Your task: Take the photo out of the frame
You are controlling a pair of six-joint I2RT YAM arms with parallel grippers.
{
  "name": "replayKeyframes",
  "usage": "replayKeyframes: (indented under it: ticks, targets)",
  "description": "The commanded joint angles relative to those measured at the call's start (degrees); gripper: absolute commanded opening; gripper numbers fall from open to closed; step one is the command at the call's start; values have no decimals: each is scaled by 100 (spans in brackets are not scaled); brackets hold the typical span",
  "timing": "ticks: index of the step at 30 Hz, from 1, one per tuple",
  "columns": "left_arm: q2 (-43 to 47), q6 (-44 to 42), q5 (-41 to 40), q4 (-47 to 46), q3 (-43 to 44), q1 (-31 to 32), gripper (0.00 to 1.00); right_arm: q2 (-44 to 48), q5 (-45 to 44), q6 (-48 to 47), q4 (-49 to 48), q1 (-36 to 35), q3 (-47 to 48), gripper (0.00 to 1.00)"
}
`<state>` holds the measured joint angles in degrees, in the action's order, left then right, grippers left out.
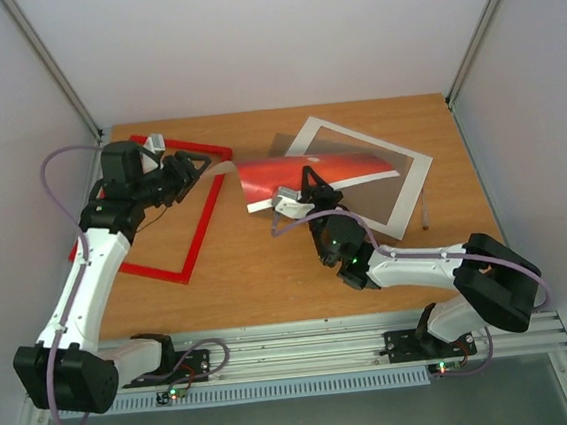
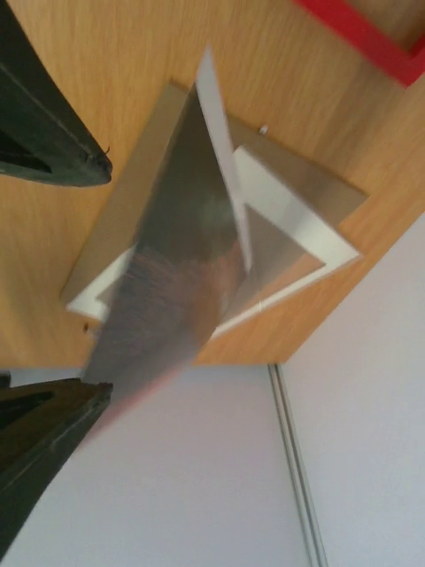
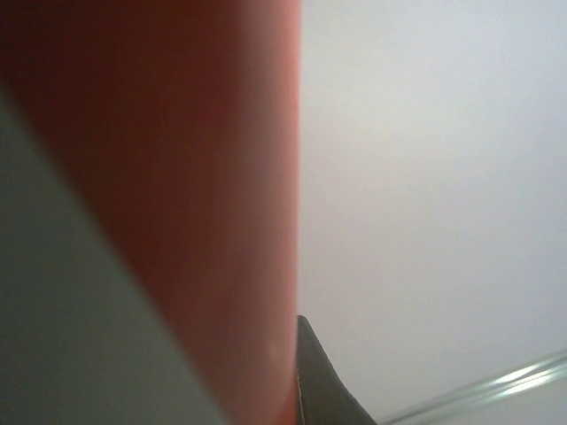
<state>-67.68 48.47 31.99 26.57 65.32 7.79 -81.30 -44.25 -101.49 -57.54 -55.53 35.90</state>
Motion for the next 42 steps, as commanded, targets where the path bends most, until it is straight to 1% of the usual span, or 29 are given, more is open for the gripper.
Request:
replayKeyframes:
  ticks: [1, 4, 6, 11, 14, 18, 23, 25, 27, 31, 33, 35, 37, 38, 42]
  targets:
    - [249, -674, -553, 693, 326, -175, 64, 114, -190, -927, -754, 204, 350, 2]
    - [523, -1108, -1086, 1357, 577, -312, 74, -24, -216, -1422, -1022, 209, 509, 2]
    - [737, -1450, -1678, 1804, 734, -361, 81, -232, -301, -1705, -1268, 201, 510, 2]
    - [1198, -2229, -2599, 2635, 989, -445, 89, -780, -653, -2222, -2033, -33, 255, 1]
    - [1438, -2517, -2950, 2835, 949, -443, 90, -1055, -909, -2095, -2037, -292, 43, 1]
    - [1766, -2867, -3345, 2850, 597, -443, 91, -1586, -1281, -1874, -2039, -571, -160, 2]
    - [2146, -2928, -3412, 2619, 65, -446, 92, -2241, -1637, -1338, -1936, -792, -323, 2]
    - [2248, -2947, -3461, 2549, -108, -449, 94, -2362, -1712, -860, -1485, -861, -358, 2]
    - [2316, -2963, -3470, 2469, -281, -451, 94, -2337, -1719, -96, -679, -916, -370, 3]
    - [2412, -2992, -3530, 2315, -637, -450, 94, -1984, -1509, 1919, 1848, -997, -218, 8]
    - [2428, -3005, -3549, 2284, -728, -453, 94, -1790, -1355, 2733, 3056, -1072, -93, 10]
    - [2438, -3023, -3553, 2278, -748, -454, 94, -1681, -1228, 3292, 3652, -1147, 2, 11]
    - [2459, -3027, -3567, 2263, -749, -453, 95, -1634, -1110, 3656, 4134, -1219, 73, 12]
    - [2461, -3034, -3575, 2262, -751, -454, 95, -1609, -1016, 3915, 4540, -1247, 146, 14]
    - [2480, -3045, -3577, 2273, -779, -452, 95, -1423, -572, 4938, 6033, -1285, 538, 22]
